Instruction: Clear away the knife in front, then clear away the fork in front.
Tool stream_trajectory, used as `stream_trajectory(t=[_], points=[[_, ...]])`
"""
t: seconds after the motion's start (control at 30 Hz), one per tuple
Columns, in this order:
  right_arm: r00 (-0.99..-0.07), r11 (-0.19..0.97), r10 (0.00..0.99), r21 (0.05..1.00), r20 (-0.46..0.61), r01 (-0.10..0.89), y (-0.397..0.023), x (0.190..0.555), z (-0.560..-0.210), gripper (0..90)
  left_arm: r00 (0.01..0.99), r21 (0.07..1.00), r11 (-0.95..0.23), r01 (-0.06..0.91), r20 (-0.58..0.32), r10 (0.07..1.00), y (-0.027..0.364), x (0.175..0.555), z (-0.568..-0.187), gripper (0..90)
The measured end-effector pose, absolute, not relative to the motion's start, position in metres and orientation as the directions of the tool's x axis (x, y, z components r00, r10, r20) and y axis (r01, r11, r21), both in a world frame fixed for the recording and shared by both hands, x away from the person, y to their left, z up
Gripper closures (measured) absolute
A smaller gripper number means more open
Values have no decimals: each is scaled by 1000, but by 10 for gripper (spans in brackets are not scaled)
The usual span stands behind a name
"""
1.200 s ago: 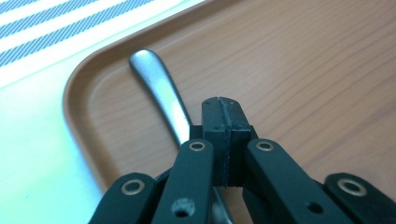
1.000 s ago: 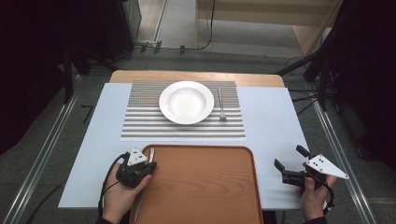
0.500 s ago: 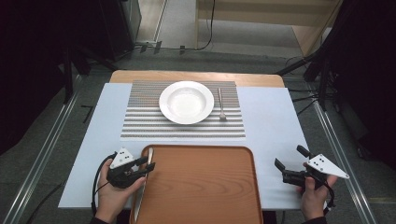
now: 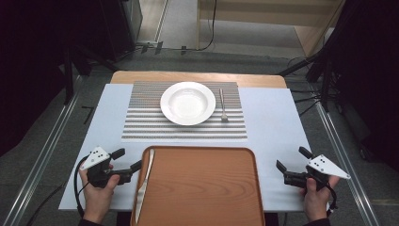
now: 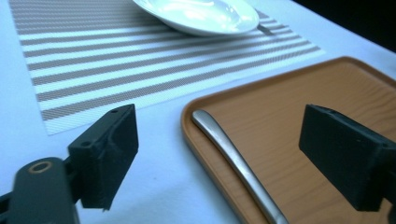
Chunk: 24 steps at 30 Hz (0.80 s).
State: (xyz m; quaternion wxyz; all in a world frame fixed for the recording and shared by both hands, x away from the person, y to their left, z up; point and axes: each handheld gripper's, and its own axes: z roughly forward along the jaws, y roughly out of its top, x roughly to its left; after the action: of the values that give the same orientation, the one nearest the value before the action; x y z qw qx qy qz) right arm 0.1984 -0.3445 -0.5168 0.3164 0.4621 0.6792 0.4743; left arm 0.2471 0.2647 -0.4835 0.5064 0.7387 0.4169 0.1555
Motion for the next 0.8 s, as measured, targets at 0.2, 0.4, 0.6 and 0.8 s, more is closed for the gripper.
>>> stream_trajectory(t=[0.2, 0.4, 0.6, 0.8], points=[[-366, 117, 931, 936, 14, 333, -345, 198, -515, 0, 603, 890, -116, 441, -198, 773, 276, 248, -483, 0], [-367, 120, 930, 934, 14, 338, -341, 201, -507, 0, 594, 902, -124, 414, -164, 787, 282, 248, -482, 0], [-387, 143, 922, 937, -9, 318, -328, 208, -489, 0, 592, 902, -130, 411, -156, 791, 287, 251, -486, 0], [-412, 165, 911, 933, -19, 321, -309, 226, -479, 0, 588, 907, -129, 401, -147, 796, 290, 254, -488, 0]])
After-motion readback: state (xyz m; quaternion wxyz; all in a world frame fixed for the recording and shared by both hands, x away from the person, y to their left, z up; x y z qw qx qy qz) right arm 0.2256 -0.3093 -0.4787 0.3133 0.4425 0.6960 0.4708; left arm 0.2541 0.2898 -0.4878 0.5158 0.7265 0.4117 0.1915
